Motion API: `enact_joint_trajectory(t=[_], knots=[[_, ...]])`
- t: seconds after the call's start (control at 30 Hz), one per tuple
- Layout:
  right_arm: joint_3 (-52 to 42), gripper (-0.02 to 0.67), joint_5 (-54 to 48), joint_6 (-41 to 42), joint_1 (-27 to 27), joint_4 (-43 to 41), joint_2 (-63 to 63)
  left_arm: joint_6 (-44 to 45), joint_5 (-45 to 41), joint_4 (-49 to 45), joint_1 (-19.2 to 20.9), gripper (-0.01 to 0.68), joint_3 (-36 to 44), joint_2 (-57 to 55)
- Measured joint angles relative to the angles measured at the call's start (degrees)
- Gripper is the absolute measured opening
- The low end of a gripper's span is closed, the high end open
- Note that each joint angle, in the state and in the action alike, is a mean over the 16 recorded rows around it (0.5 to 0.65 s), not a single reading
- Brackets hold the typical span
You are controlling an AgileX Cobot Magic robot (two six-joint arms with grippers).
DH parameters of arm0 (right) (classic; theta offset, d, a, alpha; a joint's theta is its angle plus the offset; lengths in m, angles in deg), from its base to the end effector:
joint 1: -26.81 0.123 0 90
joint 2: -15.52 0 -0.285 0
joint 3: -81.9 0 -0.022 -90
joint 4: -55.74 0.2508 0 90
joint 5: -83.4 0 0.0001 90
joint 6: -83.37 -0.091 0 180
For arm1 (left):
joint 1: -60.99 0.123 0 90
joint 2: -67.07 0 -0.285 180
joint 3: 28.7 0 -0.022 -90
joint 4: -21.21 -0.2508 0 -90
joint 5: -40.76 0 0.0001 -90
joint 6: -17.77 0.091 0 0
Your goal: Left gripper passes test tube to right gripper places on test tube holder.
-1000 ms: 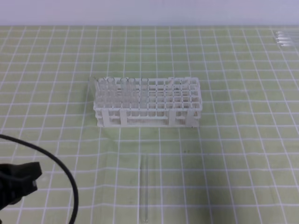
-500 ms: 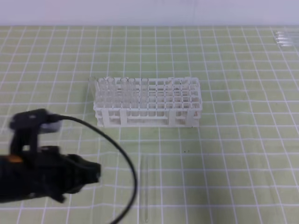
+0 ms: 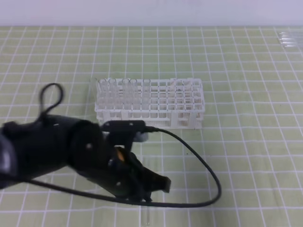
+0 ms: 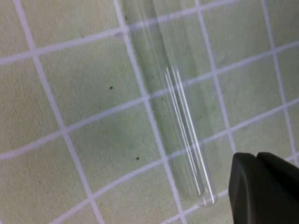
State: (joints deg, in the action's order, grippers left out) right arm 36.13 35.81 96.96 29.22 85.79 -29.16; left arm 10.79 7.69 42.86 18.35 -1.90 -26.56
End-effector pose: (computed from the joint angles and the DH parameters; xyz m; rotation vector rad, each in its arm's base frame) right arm 0.1076 0.0382 0.2847 -0.0814 2.3276 0.5304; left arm 0.1992 -0.2084 0.2209 0.4870 2.7329 -0.6265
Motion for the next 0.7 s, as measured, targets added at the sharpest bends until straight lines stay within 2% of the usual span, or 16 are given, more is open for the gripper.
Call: enact_joint_trajectory(t=[0.33, 0.7], knots=[[0.00, -0.002, -0.26, 2.58, 0.00, 1.37, 0.00, -6.86, -7.26, -9.16, -3.25, 0.003, -6.10, -6.66], [0.00, -0.002, -0.27, 4.21, 0.03, 2.67, 0.00, -7.31, -5.66, -10.81, -3.67, 0.026, -6.78, -7.41]])
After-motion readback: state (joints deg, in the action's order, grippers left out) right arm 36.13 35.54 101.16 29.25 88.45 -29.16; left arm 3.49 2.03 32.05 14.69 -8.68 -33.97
